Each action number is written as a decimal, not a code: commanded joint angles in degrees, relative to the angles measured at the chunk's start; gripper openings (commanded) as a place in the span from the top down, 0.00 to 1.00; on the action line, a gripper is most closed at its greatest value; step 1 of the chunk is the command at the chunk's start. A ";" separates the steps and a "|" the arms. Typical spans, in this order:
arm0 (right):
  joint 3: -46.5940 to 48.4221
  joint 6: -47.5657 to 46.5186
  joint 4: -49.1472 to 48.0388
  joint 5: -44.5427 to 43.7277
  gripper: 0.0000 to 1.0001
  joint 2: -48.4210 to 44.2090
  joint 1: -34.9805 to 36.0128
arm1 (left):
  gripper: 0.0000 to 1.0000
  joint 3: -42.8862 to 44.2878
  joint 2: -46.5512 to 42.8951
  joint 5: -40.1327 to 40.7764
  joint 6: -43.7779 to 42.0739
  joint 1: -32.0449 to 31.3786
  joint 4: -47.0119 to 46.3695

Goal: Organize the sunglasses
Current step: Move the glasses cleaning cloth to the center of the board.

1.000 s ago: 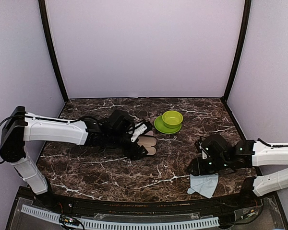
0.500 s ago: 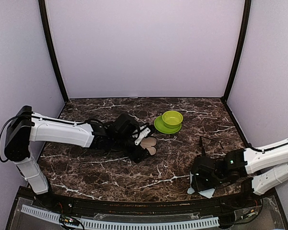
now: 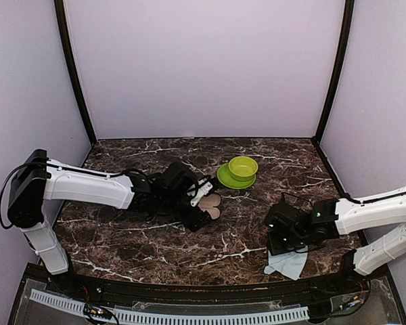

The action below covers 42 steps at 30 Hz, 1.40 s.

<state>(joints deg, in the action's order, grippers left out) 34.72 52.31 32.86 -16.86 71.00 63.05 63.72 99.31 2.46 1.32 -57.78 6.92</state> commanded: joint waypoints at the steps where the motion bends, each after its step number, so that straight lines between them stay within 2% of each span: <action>1: 2.39 -5.77 -3.20 1.04 0.63 2.93 -2.39 | 0.22 1.14 0.01 -0.15 0.34 -0.40 0.61; 23: -0.88 -9.07 -7.11 5.51 0.73 6.22 -5.99 | 0.21 0.24 -0.07 -1.26 0.98 -0.92 -0.21; 32: -2.12 -9.33 -8.14 6.60 0.76 7.09 -6.53 | 0.17 -0.43 -1.07 -0.58 1.13 -1.11 -0.86; 42: -2.81 -9.48 -9.79 5.95 0.88 8.34 -6.06 | 0.16 -1.14 -2.04 -0.28 1.29 -1.11 -1.70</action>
<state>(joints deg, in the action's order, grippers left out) 33.80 42.54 24.86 -11.70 77.58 56.99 63.57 99.44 2.07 2.20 -58.41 6.42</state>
